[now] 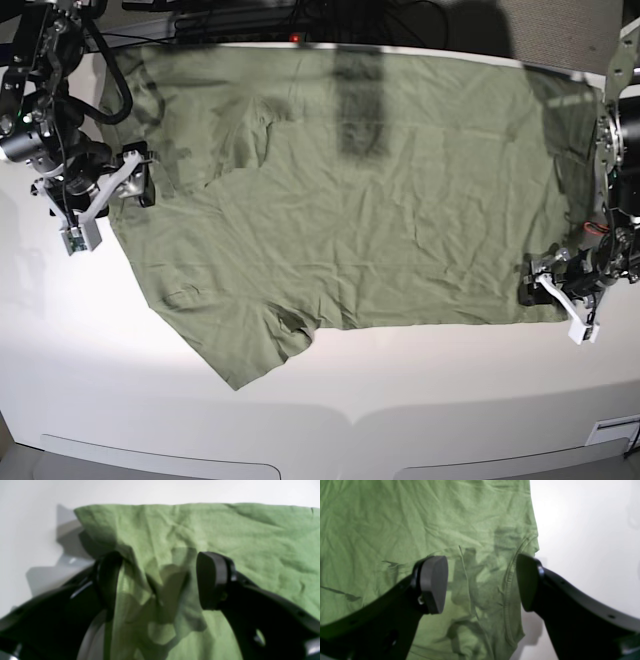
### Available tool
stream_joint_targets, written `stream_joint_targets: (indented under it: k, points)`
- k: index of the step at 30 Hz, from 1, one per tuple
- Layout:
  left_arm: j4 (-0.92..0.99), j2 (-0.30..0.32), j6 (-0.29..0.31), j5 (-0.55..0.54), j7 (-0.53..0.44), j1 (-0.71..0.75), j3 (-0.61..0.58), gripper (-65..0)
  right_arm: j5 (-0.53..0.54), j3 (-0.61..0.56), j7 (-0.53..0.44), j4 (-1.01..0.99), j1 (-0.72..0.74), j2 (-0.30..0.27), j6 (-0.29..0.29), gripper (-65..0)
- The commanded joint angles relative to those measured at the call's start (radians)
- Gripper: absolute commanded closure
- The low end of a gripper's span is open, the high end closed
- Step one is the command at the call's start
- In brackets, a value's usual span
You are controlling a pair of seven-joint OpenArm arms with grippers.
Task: Fold the T-shirt properly
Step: 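Grasp the shirt's hem corner with the left gripper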
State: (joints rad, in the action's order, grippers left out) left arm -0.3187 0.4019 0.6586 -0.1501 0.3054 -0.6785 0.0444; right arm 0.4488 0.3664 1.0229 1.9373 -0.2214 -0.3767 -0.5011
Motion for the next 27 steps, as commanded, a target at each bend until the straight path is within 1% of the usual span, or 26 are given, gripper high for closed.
stream_joint_targets:
  k: [1,5,7,9,14,15,17,18,19,23,25,27]
  points:
    - [-0.008,0.01,0.008,0.004,0.004,-0.022,0.002,-45.5,0.008,0.006,-0.014,0.016,0.008,-0.014,0.004,-42.6]
    - [-0.008,0.015,0.008,0.009,0.008,-0.021,0.002,-45.5,0.008,0.006,-0.013,0.016,0.008,-0.014,0.004,-42.6]
    - [-0.008,0.014,0.008,0.045,-0.002,-0.019,0.002,-45.5,0.008,0.006,-0.014,0.016,0.008,-0.014,0.004,-42.6]
    - [-0.008,0.017,0.008,0.098,-0.056,-0.02,0.002,-45.5,0.008,0.006,-0.014,0.016,0.008,-0.014,0.004,-42.6]
    - [-0.008,0.031,0.002,0.154,-0.223,-0.02,0.002,-45.5,0.008,0.006,-0.003,0.016,0.008,-0.014,0.004,-42.6]
    - [-0.008,0.031,-0.012,0.188,-0.254,-0.02,0.002,-45.5,0.008,0.006,-0.002,0.016,0.008,-0.014,0.004,-42.6]
    - [-0.008,0.031,-0.074,0.259,-0.314,-0.019,0.002,-45.5,0.008,0.006,0.008,0.016,0.008,-0.014,0.004,-42.6]
    - [-0.008,0.032,-0.102,0.283,-0.335,-0.019,0.002,-45.5,0.008,0.006,0.013,0.016,0.008,-0.014,0.004,-42.6]
    - [-0.008,0.034,-0.114,0.289,-0.348,-0.02,0.002,-45.5,0.008,0.006,0.018,0.016,0.008,-0.014,0.004,-42.6]
    - [-0.008,0.036,-0.113,0.288,-0.358,-0.023,0.002,-45.5,0.008,0.006,0.037,0.016,0.008,-0.014,0.004,-42.6]
    - [-0.008,0.037,-0.112,0.273,-0.324,-0.022,0.002,-45.5,0.008,0.006,0.041,0.016,0.008,-0.014,0.004,-42.6]
    - [-0.008,0.039,-0.108,0.273,-0.313,-0.008,0.002,-45.5,0.008,0.006,0.042,0.016,0.008,-0.014,0.004,-42.6]
